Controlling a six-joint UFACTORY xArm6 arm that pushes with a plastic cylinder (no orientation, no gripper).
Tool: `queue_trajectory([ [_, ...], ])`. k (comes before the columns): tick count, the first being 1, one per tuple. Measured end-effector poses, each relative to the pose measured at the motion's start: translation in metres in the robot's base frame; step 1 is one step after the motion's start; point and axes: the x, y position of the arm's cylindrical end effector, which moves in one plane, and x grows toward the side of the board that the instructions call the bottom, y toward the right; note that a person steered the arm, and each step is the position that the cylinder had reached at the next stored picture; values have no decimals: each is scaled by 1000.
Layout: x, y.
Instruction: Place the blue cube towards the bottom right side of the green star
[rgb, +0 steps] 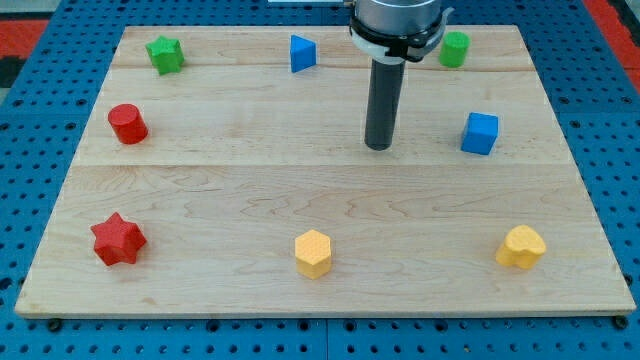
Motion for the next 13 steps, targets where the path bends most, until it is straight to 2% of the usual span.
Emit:
queue_trajectory([
  [1, -8, 1],
  [2, 30, 3],
  [3, 70, 54],
  [4, 70, 149],
  [7, 5, 186],
  [8, -12, 129],
  [12, -52, 117],
  [13, -56, 95],
])
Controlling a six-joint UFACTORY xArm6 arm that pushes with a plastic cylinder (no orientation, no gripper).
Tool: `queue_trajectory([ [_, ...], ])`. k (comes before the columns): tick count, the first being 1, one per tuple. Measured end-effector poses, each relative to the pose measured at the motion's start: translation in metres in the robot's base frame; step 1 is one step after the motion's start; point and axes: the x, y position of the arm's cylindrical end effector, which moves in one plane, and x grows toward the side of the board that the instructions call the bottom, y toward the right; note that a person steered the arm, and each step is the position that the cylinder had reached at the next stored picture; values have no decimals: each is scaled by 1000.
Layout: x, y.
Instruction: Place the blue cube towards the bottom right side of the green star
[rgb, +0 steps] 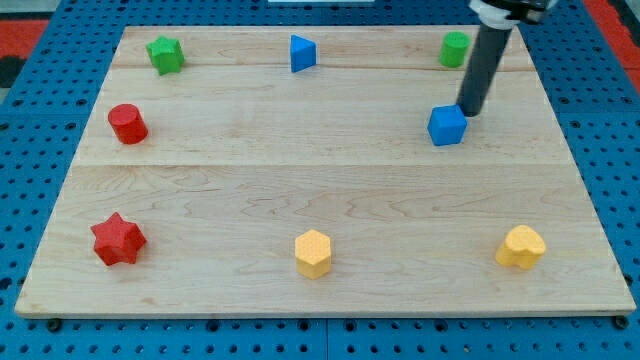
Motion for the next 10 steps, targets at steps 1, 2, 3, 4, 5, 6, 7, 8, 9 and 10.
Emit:
queue_trajectory([
  [1, -15, -56],
  [2, -29, -106],
  [3, -12, -119],
  [4, -8, -57],
  [5, -10, 11],
  [6, 31, 13],
  [7, 14, -69],
  [8, -17, -157],
  [9, -4, -120],
  [10, 3, -107],
])
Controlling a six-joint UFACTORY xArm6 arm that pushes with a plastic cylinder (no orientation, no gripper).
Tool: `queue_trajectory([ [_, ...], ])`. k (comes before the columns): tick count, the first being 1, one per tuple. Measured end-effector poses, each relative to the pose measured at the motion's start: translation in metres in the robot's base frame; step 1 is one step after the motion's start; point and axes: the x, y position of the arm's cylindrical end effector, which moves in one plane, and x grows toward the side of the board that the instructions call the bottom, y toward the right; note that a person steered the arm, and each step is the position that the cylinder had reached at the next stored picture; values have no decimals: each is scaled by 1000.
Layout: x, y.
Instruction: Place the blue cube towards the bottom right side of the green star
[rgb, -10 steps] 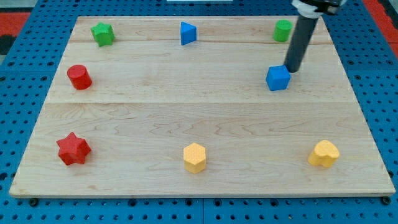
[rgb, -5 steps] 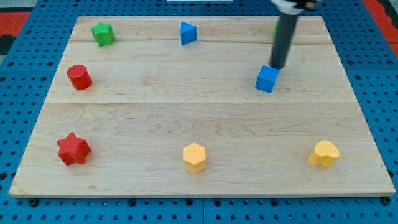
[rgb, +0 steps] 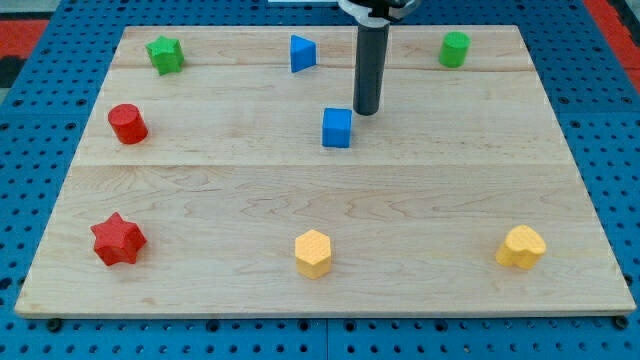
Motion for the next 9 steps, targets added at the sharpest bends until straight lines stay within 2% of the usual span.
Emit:
queue_trajectory([
  [1, 41, -1],
  [2, 30, -48],
  [3, -9, -95],
  [4, -22, -119],
  [7, -33, -123],
  [9, -56, -151],
])
